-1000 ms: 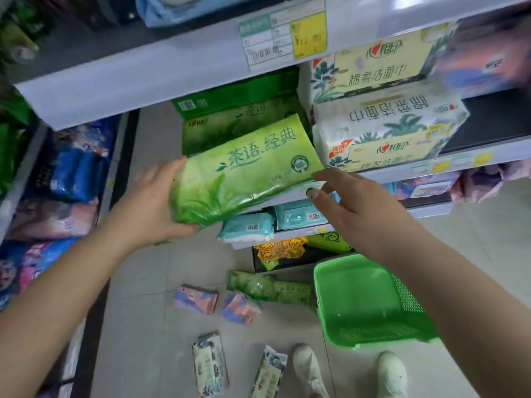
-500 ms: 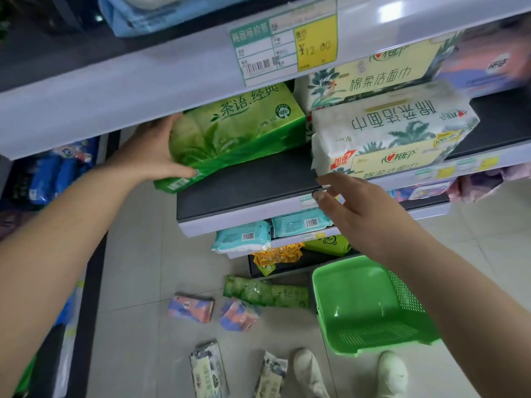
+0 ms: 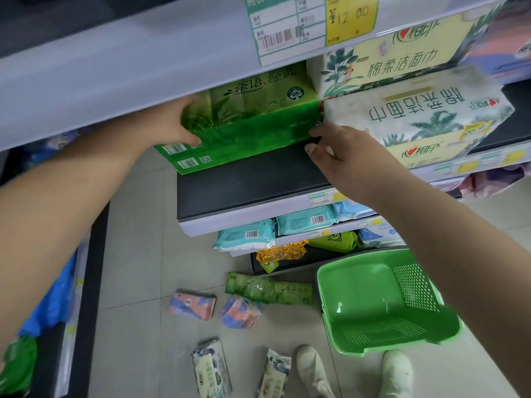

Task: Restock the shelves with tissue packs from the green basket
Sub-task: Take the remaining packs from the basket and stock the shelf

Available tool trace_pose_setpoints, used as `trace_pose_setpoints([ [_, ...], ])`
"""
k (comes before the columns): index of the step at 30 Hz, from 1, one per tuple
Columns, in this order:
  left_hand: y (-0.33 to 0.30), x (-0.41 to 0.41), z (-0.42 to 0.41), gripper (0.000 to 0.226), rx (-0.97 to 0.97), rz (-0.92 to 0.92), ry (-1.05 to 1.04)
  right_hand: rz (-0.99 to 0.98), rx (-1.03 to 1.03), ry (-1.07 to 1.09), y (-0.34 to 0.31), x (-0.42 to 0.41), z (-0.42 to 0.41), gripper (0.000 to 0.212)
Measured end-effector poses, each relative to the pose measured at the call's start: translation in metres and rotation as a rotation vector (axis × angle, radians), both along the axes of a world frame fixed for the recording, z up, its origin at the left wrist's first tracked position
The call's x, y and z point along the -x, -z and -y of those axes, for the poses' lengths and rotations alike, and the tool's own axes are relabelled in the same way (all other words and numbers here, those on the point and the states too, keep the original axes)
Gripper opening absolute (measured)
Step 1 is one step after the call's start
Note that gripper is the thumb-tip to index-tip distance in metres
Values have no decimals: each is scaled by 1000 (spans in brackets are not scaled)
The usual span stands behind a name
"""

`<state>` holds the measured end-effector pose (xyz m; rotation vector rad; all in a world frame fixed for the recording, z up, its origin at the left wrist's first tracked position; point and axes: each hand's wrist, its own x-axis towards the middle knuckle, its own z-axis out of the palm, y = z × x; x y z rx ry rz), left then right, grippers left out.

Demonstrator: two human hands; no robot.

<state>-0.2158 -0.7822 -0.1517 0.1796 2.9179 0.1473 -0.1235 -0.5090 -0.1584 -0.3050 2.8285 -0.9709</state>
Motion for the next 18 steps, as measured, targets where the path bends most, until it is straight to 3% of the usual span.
trace_pose_setpoints([
  [3,11,-8,-5,82,76,-151,79,-25,-54,-8,2,1,0,40],
  [7,24,-9,-15,73,41,-284,43,-58,-128,-50,4,-3,2,39],
  [14,34,-4,-19,70,36,-304,-9,-39,-160,-61,7,-10,5,40],
  [18,37,-22,-34,83,52,-249,-138,-25,-178,-74,8,-20,10,45],
])
